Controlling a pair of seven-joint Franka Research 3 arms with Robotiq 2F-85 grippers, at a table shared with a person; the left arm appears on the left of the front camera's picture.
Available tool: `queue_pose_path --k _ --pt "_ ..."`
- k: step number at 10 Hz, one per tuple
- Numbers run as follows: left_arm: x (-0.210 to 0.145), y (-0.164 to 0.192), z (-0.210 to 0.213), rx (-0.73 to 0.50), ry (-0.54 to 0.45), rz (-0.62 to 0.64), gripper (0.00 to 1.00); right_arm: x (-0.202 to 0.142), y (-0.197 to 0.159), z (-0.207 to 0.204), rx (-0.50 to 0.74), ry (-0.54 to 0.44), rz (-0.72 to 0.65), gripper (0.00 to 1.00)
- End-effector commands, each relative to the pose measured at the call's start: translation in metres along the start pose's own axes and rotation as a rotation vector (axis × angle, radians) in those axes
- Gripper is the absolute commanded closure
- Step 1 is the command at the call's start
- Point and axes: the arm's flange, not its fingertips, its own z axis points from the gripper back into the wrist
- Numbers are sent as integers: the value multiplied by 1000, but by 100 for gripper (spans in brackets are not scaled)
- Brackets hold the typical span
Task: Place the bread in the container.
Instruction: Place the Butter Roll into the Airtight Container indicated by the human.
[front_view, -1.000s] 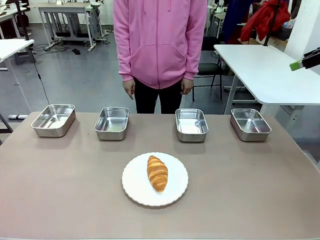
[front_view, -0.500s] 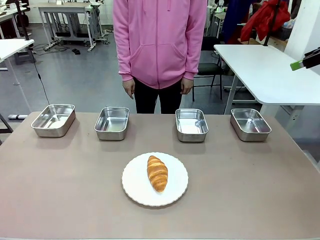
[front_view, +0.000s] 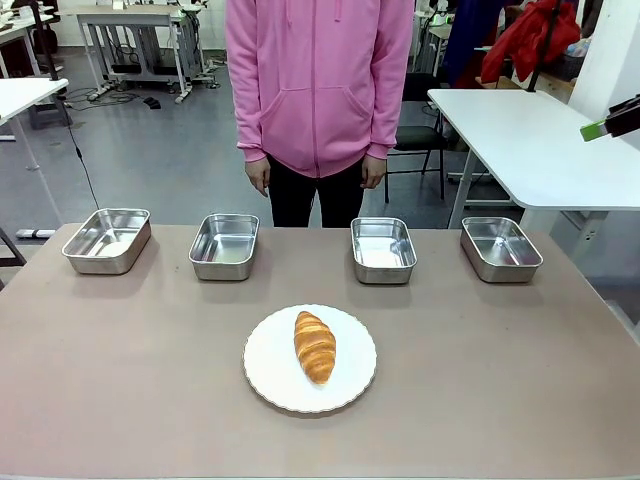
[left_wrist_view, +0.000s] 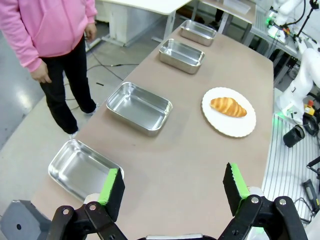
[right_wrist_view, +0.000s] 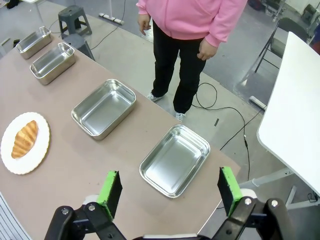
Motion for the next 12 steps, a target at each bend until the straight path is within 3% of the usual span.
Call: queue_pose_path --k 1,12 --pt "0 1 1 4 -2 -11 0 0 -1 -1 2 -16 -4 0" --pt "0 1 1 4 -2 -11 0 0 -1 -1 2 -16 -4 0"
